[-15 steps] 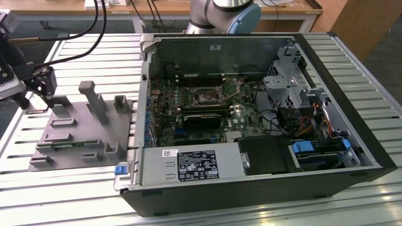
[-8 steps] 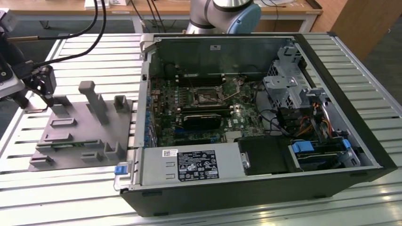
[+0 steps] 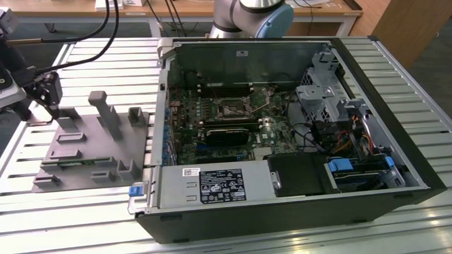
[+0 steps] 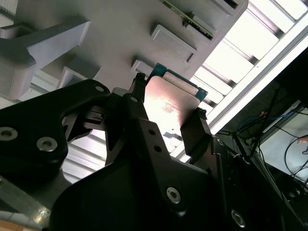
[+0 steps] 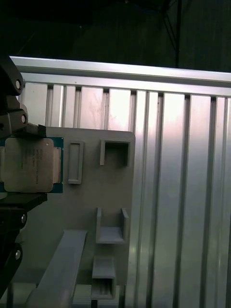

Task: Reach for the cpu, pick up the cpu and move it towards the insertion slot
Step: 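Pick up the cpu and move it towards the insertion slot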

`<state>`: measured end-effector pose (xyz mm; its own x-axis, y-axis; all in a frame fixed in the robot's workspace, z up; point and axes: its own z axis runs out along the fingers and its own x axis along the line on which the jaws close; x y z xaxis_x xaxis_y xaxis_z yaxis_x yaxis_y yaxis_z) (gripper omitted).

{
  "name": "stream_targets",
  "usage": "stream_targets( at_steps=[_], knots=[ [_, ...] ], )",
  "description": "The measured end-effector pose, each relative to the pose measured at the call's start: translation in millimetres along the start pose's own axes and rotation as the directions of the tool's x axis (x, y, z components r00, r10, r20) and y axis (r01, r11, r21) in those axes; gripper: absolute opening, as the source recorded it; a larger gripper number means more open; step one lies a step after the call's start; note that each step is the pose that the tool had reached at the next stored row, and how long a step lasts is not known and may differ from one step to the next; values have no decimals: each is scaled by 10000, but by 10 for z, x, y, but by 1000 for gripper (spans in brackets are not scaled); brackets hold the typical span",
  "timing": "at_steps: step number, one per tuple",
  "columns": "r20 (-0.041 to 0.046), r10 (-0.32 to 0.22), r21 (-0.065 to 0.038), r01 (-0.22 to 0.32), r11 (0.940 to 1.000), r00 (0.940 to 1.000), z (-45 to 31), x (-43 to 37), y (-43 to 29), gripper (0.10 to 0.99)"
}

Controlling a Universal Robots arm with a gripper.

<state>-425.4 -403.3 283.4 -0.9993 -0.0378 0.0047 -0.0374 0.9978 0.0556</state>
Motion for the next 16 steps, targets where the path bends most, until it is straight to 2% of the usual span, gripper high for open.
stream_targets(
  at_steps=[16],
  knots=[
    [-1, 0, 0, 0, 10000, 10000, -49, 0, 3, 541]
  ],
)
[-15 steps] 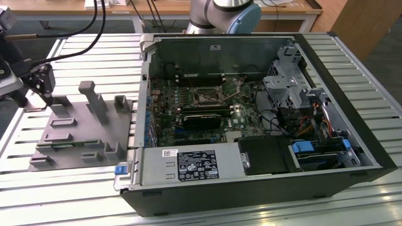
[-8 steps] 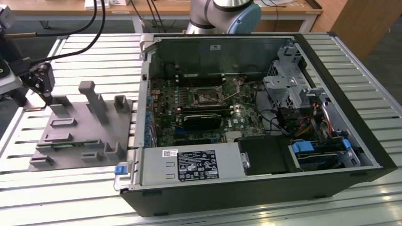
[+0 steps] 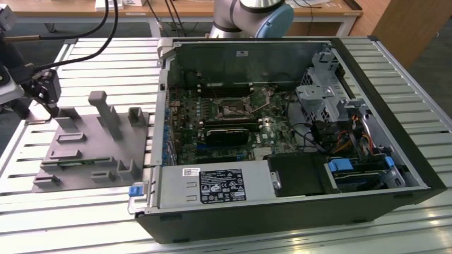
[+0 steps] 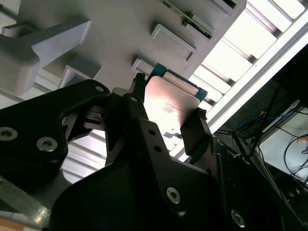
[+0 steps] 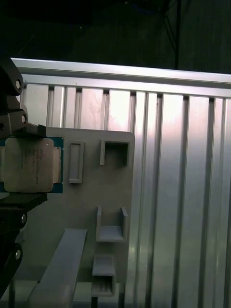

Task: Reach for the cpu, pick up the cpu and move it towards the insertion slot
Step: 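Pick up the cpu and move it towards the insertion slot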

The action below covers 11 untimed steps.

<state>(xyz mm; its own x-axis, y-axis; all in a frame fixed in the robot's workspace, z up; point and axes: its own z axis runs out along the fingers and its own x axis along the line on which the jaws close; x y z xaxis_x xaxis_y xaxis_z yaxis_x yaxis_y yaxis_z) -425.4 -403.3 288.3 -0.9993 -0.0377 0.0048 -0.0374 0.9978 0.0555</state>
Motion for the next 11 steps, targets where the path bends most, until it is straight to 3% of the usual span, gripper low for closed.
stream_targets(
  at_steps=[11],
  knots=[
    [0, 0, 0, 0, 10000, 10000, -34, 0, 2, 541]
  ],
)
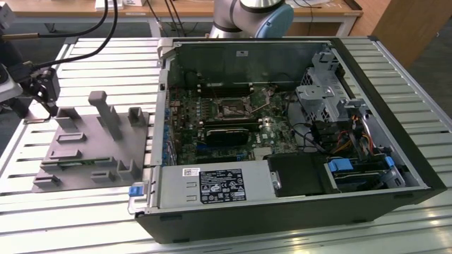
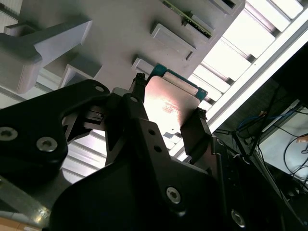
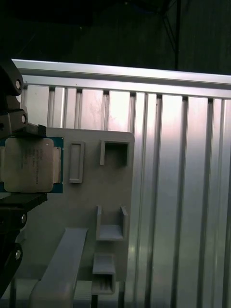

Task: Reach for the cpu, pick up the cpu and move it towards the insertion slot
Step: 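Pick up the cpu and move it towards the insertion slot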

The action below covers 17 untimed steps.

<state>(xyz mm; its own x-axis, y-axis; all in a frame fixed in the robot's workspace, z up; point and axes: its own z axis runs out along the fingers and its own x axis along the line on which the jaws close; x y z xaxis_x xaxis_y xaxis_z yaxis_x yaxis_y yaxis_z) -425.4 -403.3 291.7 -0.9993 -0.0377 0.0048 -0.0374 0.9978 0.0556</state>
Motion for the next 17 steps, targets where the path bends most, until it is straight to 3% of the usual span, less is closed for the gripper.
stream_targets(
  at_steps=[17],
  knots=[
    [0, 0, 0, 0, 10000, 10000, -70, 0, 4, 541]
  ],
)
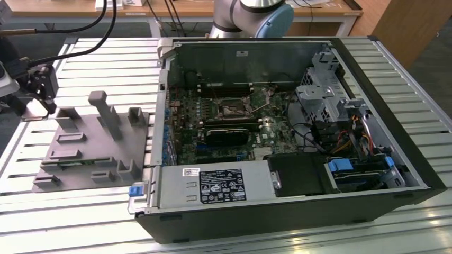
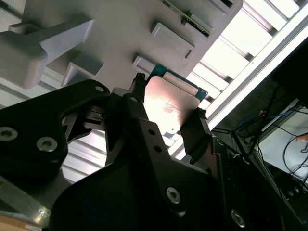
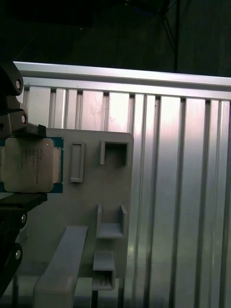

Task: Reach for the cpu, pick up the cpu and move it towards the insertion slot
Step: 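Pick up the cpu and move it towards the insertion slot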

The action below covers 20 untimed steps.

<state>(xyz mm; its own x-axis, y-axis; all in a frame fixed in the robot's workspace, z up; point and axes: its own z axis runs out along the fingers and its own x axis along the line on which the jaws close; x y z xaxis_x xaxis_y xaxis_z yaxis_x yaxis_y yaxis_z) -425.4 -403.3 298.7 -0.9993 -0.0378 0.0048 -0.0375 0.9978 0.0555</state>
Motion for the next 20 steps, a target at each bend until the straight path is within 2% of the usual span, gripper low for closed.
stream_targets(
  at_steps=[9, 20],
  knots=[
    [-1, 0, 1, 0, 10000, 10000, -47, 0, 3, 541],
    [1, 0, 0, 0, 10000, 10000, -143, 1, 8, 541]
  ],
)
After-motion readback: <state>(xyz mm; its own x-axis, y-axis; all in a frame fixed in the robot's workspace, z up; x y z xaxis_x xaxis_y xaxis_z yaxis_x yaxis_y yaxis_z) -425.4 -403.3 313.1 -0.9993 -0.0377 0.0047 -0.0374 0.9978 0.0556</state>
